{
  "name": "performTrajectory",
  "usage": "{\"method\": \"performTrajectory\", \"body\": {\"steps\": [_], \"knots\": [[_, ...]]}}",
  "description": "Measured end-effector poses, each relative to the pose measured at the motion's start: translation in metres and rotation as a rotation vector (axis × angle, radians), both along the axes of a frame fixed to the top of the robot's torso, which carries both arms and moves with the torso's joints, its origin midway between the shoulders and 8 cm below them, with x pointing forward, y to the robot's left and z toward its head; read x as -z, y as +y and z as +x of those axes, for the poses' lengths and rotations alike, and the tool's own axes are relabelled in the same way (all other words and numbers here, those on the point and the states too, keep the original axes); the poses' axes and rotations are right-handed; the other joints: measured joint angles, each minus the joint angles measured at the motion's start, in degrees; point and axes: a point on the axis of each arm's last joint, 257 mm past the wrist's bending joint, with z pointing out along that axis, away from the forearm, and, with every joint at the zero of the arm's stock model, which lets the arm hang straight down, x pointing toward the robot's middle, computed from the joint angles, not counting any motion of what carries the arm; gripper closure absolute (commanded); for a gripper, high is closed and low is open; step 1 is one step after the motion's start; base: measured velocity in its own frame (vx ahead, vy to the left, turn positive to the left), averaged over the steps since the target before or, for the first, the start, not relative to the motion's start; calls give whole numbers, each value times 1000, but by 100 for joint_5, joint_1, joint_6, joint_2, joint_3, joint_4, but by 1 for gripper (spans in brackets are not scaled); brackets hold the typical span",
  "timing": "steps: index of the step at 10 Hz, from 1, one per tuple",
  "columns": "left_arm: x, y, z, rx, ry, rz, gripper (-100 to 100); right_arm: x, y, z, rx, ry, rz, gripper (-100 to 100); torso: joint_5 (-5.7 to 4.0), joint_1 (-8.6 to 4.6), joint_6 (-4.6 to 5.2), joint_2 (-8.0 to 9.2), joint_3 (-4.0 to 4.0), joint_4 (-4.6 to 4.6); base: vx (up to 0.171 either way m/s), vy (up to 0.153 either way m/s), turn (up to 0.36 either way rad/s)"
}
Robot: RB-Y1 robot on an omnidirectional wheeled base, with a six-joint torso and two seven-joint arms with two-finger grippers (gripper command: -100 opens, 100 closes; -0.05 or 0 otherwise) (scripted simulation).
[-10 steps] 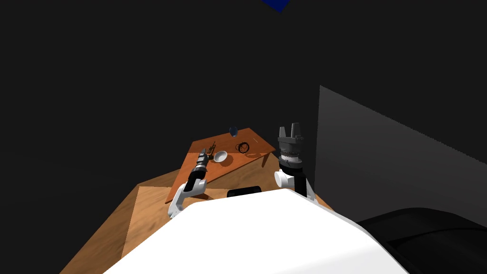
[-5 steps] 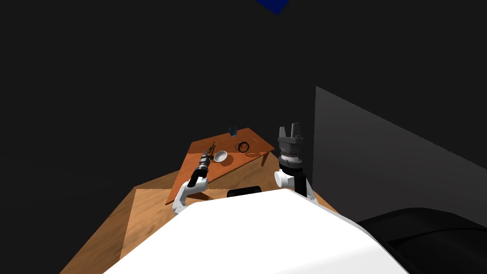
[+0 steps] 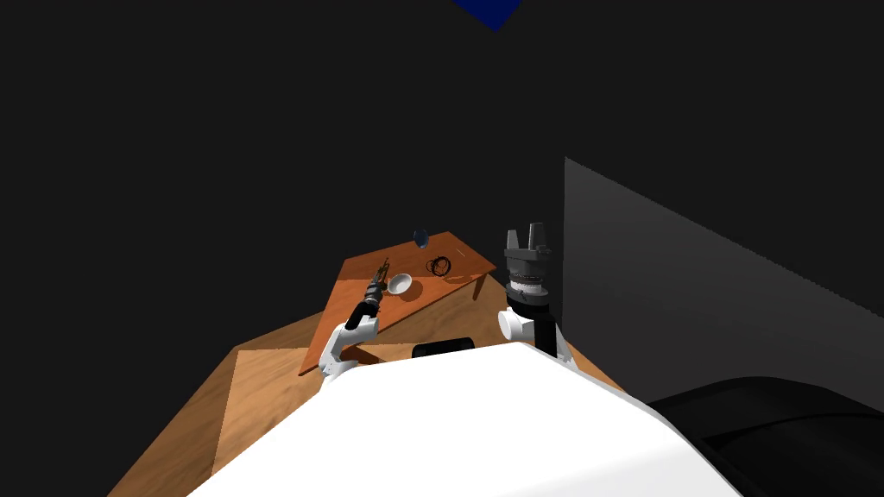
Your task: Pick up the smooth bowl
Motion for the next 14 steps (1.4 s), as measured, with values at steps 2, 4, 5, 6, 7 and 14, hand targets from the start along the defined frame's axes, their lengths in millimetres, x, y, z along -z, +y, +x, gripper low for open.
{"method": "performTrajectory", "body": {"steps": [2, 4, 5, 6, 7, 14], "knots": [[27, 4, -2, -19, 76, -23, -100, 0, 0, 0, 0, 0, 0, 0, 0, -1, -3, 0, 0, 0, -10, 21, -47], [50, 11, -3, -39, 151, -44, -100, 0, 0, 0, 0, 0, 0, 0, -1, -4, -1, -3, -2, -1, -6, 15, -81], [58, 13, -6, -46, 176, -52, -100, 0, 0, 0, 0, 0, 0, 0, -1, -7, -3, -3, -2, -1, -2, 5, -78], [67, 15, -7, -56, 208, -60, -100, 0, 0, 0, 0, 0, 0, 0, -2, -9, -1, -5, -3, -1, 1, 5, -111], [81, 20, -8, -68, 249, -72, -100, 0, 0, 0, 0, 0, 0, 0, -2, -9, -1, -7, -4, -2, 3, 5, -45], [139, 43, -29, -147, 475, -146, -100, 0, 0, 0, 0, 0, 0, 0, -4, -20, -1, -18, -10, -4, 21, -11, -108]]}}
